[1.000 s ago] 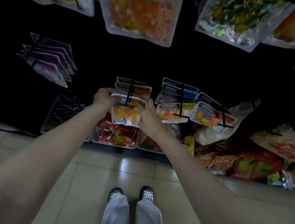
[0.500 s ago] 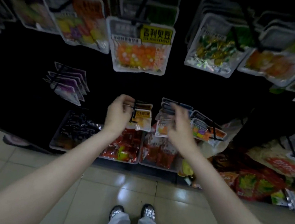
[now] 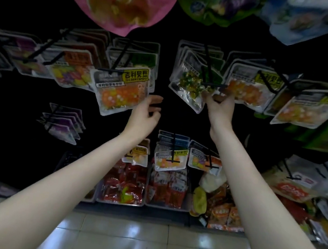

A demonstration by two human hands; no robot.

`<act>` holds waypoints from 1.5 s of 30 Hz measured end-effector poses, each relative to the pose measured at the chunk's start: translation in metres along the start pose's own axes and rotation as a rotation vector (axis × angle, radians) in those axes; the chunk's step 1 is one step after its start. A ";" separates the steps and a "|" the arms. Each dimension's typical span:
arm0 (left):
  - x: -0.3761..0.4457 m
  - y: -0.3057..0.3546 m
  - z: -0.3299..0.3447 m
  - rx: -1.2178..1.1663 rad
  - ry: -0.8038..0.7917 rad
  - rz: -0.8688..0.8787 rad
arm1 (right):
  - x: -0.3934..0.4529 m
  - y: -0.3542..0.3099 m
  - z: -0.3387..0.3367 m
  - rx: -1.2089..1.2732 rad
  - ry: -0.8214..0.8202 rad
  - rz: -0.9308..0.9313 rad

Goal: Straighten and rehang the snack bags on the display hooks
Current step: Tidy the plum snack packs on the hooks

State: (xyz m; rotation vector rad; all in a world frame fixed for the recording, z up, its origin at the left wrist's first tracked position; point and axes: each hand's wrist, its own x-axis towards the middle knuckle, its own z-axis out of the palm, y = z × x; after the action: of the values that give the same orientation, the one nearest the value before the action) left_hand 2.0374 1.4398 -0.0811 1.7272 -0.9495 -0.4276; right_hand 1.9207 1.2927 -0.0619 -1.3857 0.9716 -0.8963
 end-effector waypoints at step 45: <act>0.005 0.023 -0.113 0.473 0.226 0.214 | -0.047 -0.012 0.016 -0.406 -0.168 -0.360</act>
State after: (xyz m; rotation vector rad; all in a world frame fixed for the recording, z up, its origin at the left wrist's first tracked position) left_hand 2.1089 1.5042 -0.0177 2.0133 -1.1136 0.1457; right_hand 1.9194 1.3427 -0.0493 -1.9948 0.8153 -0.8538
